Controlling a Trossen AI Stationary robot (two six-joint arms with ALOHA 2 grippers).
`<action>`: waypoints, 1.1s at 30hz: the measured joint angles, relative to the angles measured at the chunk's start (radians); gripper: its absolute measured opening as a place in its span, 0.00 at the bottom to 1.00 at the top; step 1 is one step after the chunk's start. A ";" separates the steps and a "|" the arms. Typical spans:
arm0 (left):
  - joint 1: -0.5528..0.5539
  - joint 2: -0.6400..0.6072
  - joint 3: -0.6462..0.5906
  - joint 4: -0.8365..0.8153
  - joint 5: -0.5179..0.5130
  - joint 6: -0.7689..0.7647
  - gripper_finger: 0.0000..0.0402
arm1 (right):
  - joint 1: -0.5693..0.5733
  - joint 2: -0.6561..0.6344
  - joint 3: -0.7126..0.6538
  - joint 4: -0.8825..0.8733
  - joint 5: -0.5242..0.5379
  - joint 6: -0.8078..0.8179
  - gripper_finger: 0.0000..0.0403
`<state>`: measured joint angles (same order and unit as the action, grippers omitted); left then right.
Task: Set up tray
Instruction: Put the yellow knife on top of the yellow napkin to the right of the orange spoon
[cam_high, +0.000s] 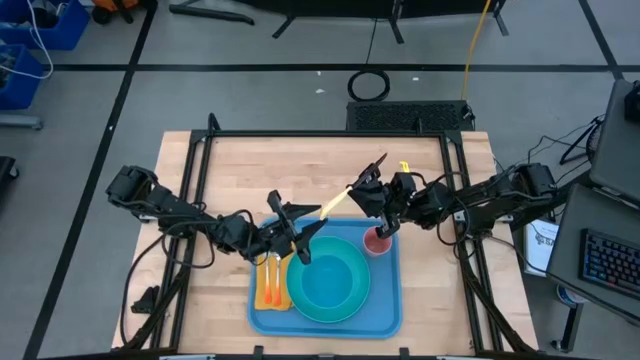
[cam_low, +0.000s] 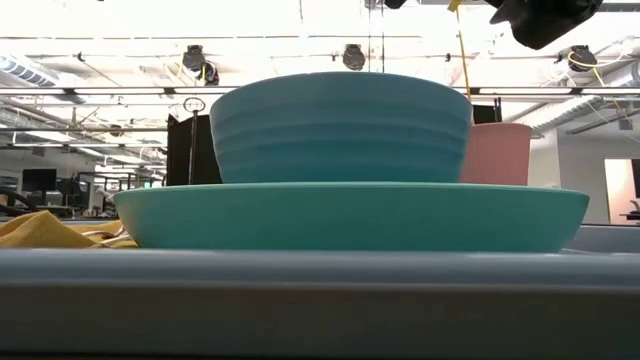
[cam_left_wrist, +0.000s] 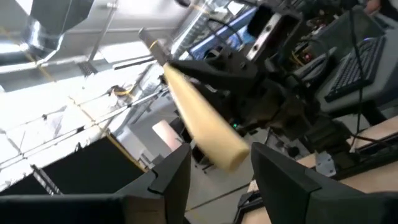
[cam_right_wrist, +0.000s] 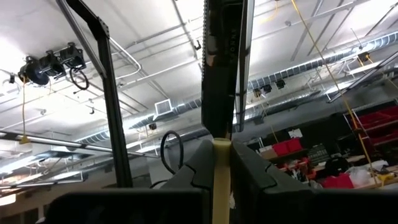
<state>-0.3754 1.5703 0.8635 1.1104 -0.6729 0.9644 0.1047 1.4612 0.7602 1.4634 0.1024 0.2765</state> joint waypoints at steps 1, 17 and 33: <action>-0.004 0.000 0.000 0.005 0.010 0.011 0.44 | 0.000 0.000 0.000 0.000 0.000 0.000 0.04; 0.003 0.000 0.000 0.009 0.017 0.021 0.43 | 0.000 0.000 0.000 -0.005 0.002 0.018 0.04; 0.014 0.000 0.000 0.008 0.010 0.002 0.27 | 0.000 -0.001 0.000 -0.009 0.007 0.026 0.04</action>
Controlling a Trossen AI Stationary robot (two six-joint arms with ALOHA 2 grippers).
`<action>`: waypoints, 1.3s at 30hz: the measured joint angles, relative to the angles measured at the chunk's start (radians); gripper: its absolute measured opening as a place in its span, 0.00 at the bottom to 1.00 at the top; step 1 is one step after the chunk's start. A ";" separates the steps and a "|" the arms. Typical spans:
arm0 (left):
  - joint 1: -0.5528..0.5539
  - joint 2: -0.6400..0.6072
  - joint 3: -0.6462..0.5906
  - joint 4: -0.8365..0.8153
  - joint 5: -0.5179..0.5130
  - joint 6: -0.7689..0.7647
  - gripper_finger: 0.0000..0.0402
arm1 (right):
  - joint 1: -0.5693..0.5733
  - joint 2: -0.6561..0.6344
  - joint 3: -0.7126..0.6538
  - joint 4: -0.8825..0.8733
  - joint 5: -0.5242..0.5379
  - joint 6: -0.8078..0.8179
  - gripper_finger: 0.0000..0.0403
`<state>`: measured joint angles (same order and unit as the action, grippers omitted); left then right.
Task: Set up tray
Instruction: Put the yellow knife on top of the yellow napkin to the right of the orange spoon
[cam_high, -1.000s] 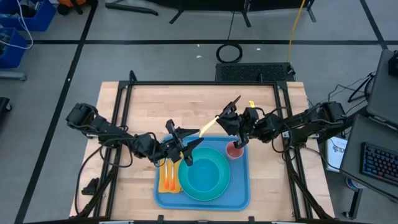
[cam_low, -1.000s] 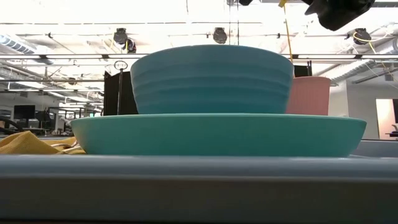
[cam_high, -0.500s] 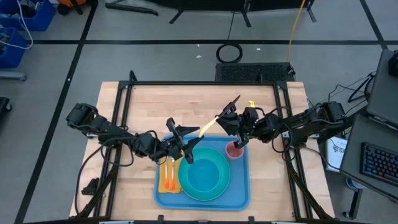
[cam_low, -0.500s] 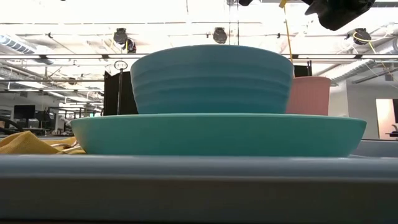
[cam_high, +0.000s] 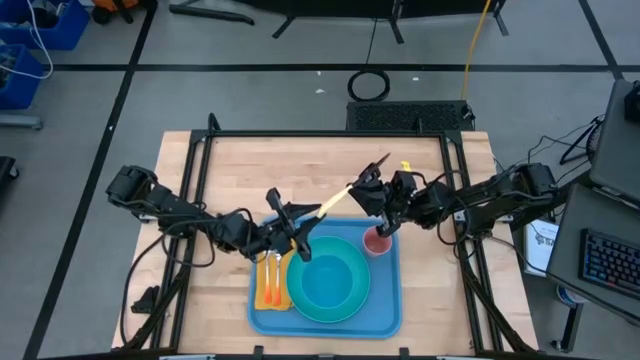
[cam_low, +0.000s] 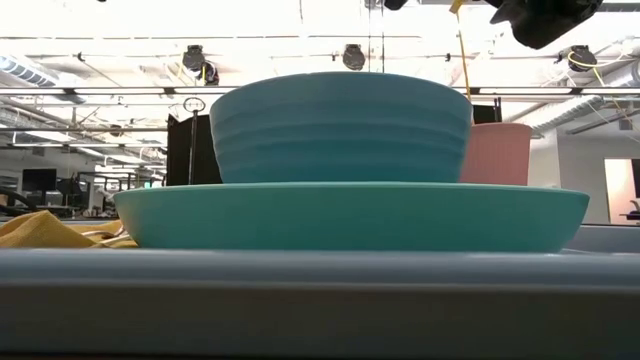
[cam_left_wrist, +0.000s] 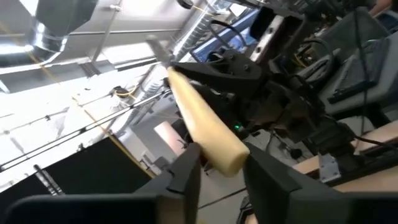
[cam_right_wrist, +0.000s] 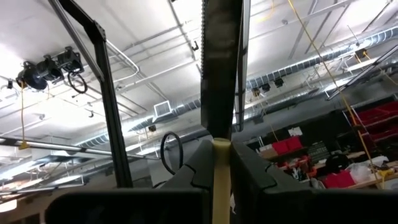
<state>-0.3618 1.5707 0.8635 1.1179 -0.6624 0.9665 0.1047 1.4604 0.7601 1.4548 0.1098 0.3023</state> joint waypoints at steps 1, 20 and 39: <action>0.000 0.000 0.000 0.005 -0.004 0.003 0.24 | 0.000 -0.001 0.000 0.002 0.002 0.000 0.04; -0.013 0.000 -0.002 -0.024 0.004 0.018 0.06 | 0.000 0.000 0.001 -0.010 -0.007 0.004 0.03; -0.002 -0.001 0.001 0.028 -0.076 -0.059 0.48 | 0.008 0.002 -0.002 0.006 -0.004 -0.038 0.01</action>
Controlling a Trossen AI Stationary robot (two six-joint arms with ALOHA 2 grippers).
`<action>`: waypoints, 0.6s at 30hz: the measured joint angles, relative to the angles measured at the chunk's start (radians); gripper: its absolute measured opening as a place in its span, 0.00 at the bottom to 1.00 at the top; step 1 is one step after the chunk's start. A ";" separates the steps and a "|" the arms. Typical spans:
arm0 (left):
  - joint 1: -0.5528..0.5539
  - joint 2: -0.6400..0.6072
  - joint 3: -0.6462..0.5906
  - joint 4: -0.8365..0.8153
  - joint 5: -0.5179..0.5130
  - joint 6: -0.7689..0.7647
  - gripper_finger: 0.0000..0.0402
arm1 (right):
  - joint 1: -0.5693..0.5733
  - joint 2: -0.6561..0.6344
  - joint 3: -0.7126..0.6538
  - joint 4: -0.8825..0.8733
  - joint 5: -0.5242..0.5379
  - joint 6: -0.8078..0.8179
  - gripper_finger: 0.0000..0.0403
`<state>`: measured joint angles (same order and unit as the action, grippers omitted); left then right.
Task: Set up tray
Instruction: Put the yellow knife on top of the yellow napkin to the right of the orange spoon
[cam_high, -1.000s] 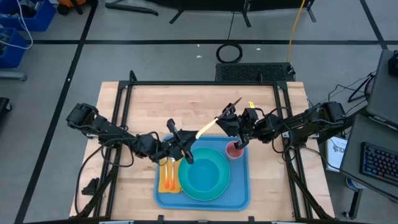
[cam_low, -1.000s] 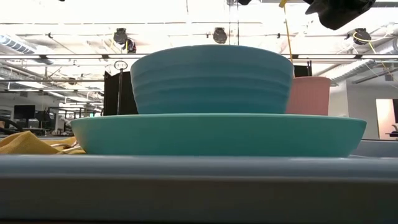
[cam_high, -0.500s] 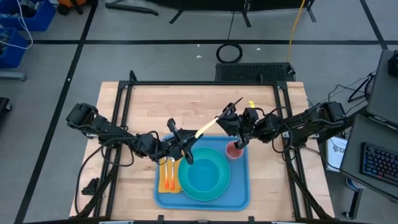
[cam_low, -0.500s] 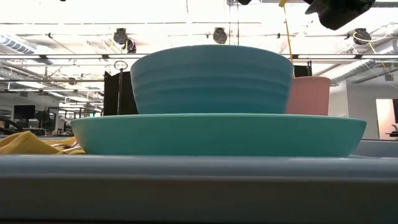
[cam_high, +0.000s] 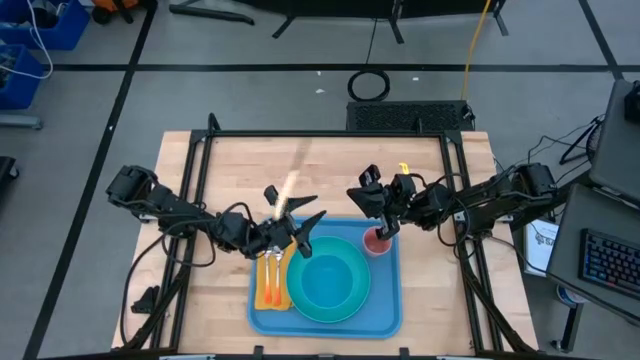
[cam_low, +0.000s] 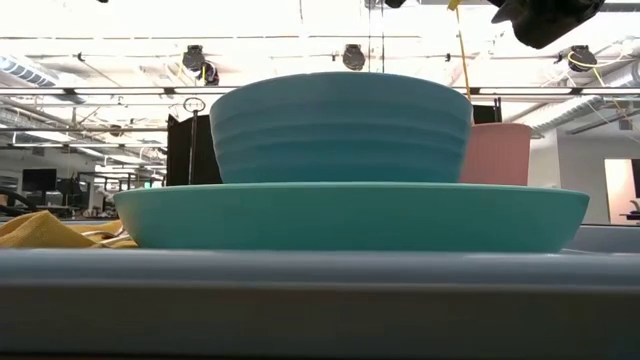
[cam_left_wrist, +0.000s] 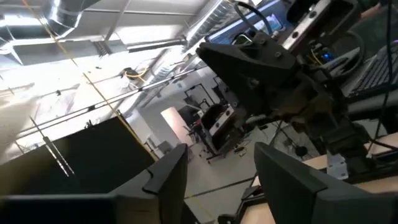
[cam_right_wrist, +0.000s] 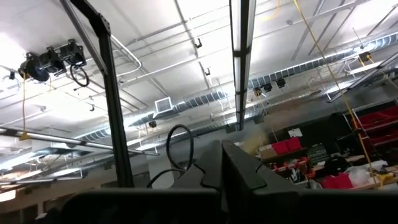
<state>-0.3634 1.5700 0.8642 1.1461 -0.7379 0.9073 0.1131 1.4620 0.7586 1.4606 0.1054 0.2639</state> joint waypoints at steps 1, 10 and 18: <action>-0.001 0.000 0.000 0.001 0.000 0.000 0.48 | 0.000 0.000 0.000 0.000 -0.001 -0.002 0.01; -0.056 0.000 0.000 -0.030 -0.115 -0.016 0.41 | -0.003 0.000 0.000 -0.052 -0.061 0.034 0.01; -0.203 0.001 0.000 -0.068 -0.245 -0.033 0.36 | -0.002 -0.001 0.000 -0.066 -0.084 0.031 0.00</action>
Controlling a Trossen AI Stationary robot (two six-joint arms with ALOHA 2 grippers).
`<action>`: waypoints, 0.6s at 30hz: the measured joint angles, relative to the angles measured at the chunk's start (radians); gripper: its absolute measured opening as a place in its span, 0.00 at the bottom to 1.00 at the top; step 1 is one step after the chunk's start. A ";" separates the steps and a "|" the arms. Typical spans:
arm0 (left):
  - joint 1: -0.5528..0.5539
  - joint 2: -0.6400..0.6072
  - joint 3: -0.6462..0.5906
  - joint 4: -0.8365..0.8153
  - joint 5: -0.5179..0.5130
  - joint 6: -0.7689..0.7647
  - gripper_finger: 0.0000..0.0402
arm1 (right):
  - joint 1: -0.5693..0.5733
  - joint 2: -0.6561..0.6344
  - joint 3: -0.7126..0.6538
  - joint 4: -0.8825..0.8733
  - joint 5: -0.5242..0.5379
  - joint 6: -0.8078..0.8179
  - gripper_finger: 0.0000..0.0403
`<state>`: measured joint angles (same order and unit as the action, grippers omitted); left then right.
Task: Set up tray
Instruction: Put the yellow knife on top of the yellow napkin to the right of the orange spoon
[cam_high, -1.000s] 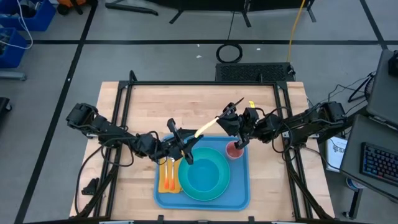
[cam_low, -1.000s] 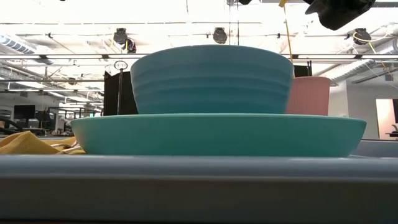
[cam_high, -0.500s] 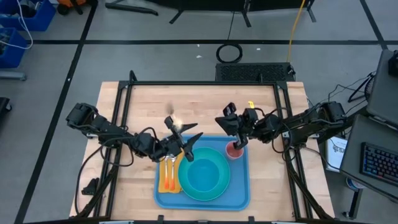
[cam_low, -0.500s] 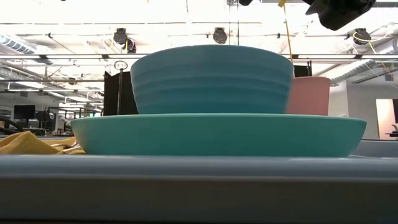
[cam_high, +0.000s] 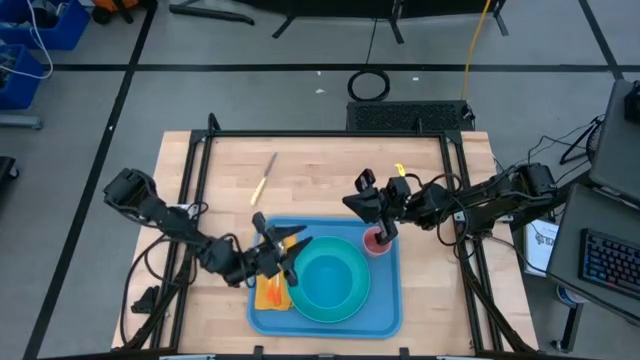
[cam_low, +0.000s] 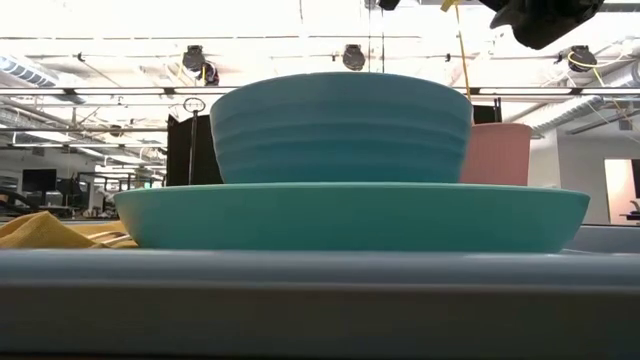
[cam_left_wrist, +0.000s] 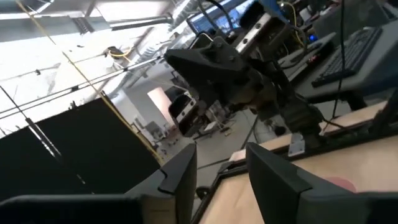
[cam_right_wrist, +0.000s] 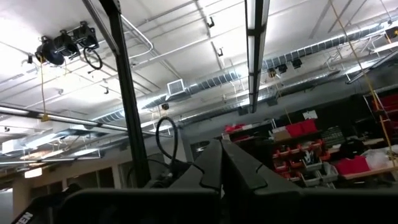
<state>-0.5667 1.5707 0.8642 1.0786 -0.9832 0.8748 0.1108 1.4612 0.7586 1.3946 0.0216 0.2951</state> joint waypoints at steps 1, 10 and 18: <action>-0.013 0.000 0.000 0.000 -0.009 0.014 0.35 | 0.000 0.000 0.000 -0.002 0.000 0.000 0.00; -0.053 0.000 0.000 0.035 -0.021 0.089 0.34 | 0.000 0.000 0.000 -0.017 -0.001 0.000 0.00; -0.031 0.000 0.000 0.036 -0.122 0.119 0.34 | 0.000 0.000 0.001 -0.066 -0.033 0.000 0.00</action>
<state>-0.5973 1.5707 0.8639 1.1144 -1.1056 0.9939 0.1112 1.4612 0.7593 1.3289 -0.0117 0.2948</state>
